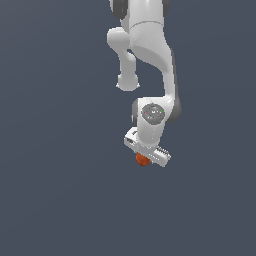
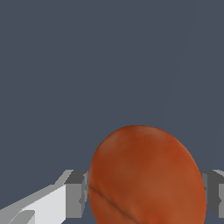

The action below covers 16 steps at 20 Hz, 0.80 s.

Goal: Pick up the object and move it to a goal position.

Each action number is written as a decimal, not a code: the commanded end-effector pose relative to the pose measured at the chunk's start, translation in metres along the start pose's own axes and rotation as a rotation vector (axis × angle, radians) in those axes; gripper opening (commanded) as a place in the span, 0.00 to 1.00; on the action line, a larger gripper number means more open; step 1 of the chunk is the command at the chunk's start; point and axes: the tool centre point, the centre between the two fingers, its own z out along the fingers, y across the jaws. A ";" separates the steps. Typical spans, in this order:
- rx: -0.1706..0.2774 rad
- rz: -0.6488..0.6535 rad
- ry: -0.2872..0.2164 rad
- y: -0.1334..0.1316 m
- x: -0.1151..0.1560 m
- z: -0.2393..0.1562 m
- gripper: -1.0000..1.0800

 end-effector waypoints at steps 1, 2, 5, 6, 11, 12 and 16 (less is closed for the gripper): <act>0.002 0.001 0.003 0.003 0.008 -0.008 0.00; 0.002 0.001 0.003 0.005 0.012 -0.012 0.00; 0.002 0.001 0.003 0.012 0.026 -0.027 0.00; 0.002 0.001 0.003 0.015 0.032 -0.032 0.00; 0.002 0.001 0.003 0.029 0.063 -0.064 0.00; 0.002 0.001 0.003 0.032 0.070 -0.070 0.00; 0.002 0.001 0.003 0.045 0.098 -0.097 0.00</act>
